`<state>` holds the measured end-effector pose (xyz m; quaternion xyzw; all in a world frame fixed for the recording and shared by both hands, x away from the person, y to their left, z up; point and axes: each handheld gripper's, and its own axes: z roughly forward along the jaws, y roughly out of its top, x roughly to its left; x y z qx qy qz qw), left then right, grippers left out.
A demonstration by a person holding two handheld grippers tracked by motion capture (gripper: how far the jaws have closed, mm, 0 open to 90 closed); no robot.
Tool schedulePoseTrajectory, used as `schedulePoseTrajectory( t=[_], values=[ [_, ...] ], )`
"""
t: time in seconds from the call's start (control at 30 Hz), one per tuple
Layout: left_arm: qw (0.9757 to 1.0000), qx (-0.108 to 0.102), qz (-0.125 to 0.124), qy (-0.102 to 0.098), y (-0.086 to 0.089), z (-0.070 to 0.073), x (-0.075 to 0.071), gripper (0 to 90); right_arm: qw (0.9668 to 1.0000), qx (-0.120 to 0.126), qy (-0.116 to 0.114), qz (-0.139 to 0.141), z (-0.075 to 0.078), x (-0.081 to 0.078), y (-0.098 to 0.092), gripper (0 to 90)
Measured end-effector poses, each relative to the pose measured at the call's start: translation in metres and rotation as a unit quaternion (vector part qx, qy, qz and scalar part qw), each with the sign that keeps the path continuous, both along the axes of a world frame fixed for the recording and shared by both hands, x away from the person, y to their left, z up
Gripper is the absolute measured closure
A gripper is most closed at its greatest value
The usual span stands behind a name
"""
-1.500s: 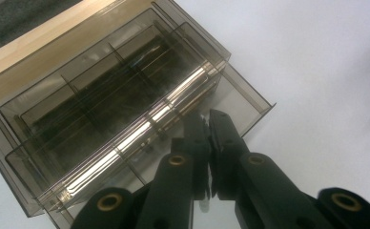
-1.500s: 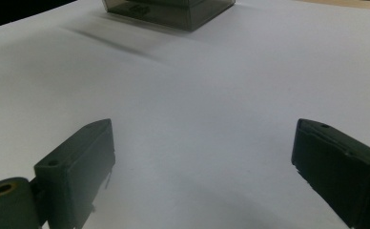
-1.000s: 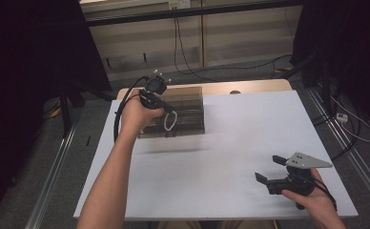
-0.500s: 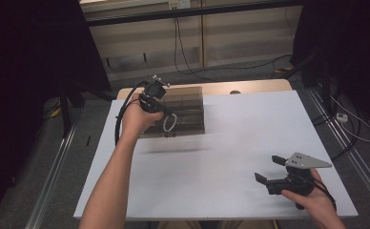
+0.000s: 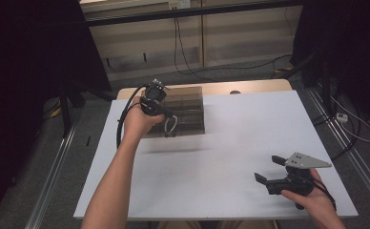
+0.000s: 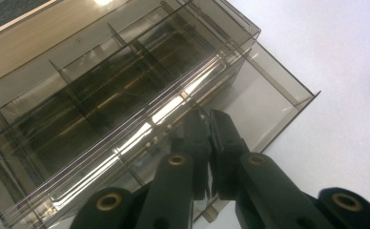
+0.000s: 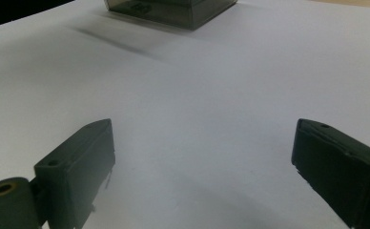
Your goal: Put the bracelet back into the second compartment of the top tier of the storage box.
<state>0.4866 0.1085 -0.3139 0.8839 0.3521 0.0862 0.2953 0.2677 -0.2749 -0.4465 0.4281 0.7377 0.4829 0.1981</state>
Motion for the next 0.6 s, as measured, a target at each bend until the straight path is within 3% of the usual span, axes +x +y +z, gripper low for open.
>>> schedulePoseTrajectory(
  t=[0.23, 0.6],
  values=[
    [1.0, -0.006, 0.0, 0.007, 0.0005, -0.0054, 0.0009, 87.3, 1.0, -0.001, 0.0, 0.0, -0.0001, -0.0001, -0.0002, 6.9],
    [1.0, -0.006, 0.003, 0.002, 0.001, -0.0099, 0.0027, 87.1, 1.0, -0.001, 0.0, 0.0, -0.0003, -0.0002, -0.0007, 6.9]
  ],
)
